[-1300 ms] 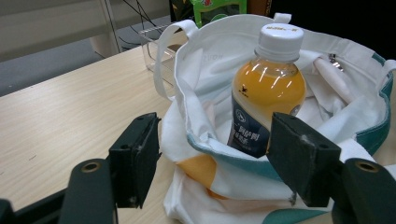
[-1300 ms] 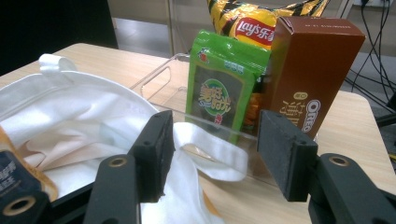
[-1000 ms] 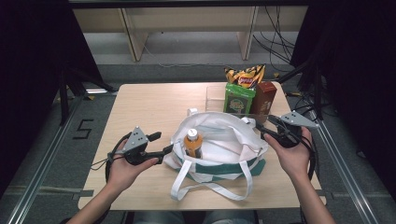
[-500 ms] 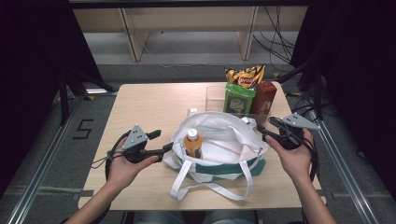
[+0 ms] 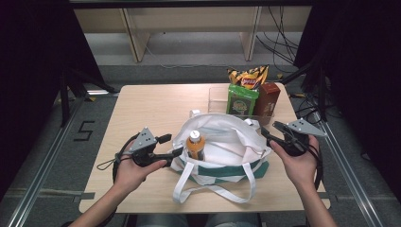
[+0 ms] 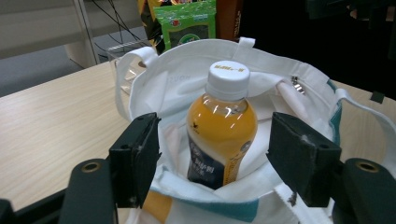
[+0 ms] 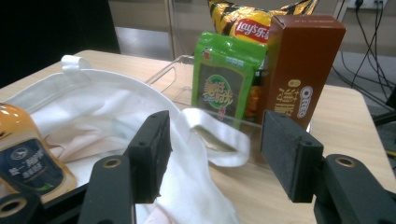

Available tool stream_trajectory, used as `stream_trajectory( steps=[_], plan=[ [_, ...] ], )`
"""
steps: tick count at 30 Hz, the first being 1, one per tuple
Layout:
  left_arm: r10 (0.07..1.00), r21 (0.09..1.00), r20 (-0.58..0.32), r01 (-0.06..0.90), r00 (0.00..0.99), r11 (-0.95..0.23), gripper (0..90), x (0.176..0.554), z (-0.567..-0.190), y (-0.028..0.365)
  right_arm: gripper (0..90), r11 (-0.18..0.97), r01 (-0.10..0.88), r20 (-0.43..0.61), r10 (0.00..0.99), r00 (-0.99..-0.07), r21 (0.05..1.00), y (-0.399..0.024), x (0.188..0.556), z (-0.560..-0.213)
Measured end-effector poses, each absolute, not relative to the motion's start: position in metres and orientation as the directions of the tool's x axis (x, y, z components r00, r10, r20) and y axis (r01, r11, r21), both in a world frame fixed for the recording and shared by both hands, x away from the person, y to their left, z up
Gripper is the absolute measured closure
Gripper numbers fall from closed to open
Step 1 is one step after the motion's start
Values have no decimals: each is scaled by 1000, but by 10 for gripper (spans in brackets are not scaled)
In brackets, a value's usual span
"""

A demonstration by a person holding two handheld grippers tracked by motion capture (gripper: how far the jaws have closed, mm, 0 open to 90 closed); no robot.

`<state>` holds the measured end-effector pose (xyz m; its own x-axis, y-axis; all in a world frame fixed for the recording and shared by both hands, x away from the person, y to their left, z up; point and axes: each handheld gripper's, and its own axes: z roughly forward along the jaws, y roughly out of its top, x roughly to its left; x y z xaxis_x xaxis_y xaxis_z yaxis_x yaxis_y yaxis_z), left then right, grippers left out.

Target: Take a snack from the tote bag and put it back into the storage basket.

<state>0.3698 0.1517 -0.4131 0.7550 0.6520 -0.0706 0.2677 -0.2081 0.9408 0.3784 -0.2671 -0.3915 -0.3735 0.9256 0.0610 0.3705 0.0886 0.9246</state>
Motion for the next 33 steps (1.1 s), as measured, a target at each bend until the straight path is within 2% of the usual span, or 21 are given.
stream_trajectory(
  steps=[8, 12, 15, 23, 25, 28, 32, 33],
  plan=[
    [631, 940, -89, 275, 770, -202, 337, 378, -414, 141, 435, 81, 383, 73, 926, -370, 920, -264, 372, -398],
    [616, 940, -91, 272, 782, -206, 342, 382, -414, 136, 435, 105, 357, 41, 924, -379, 928, -266, 374, -400],
    [611, 939, -87, 269, 787, -213, 344, 384, -413, 131, 435, 85, 371, 64, 926, -372, 925, -265, 372, -400],
    [606, 942, -87, 263, 791, -208, 398, 398, -413, 120, 435, 108, 364, 43, 922, -384, 925, -266, 374, -402],
    [604, 943, -88, 261, 793, -205, 415, 401, -414, 119, 435, 72, 396, 85, 927, -364, 916, -263, 372, -402],
    [602, 943, -94, 265, 793, -202, 433, 403, -415, 116, 435, 106, 370, 50, 920, -388, 923, -265, 375, -404],
    [591, 942, -92, 262, 801, -209, 454, 405, -417, 113, 435, 87, 399, 73, 926, -371, 913, -263, 373, -404],
    [590, 942, -91, 262, 802, -211, 458, 406, -418, 113, 435, 110, 374, 45, 923, -382, 921, -265, 375, -406]
  ],
)
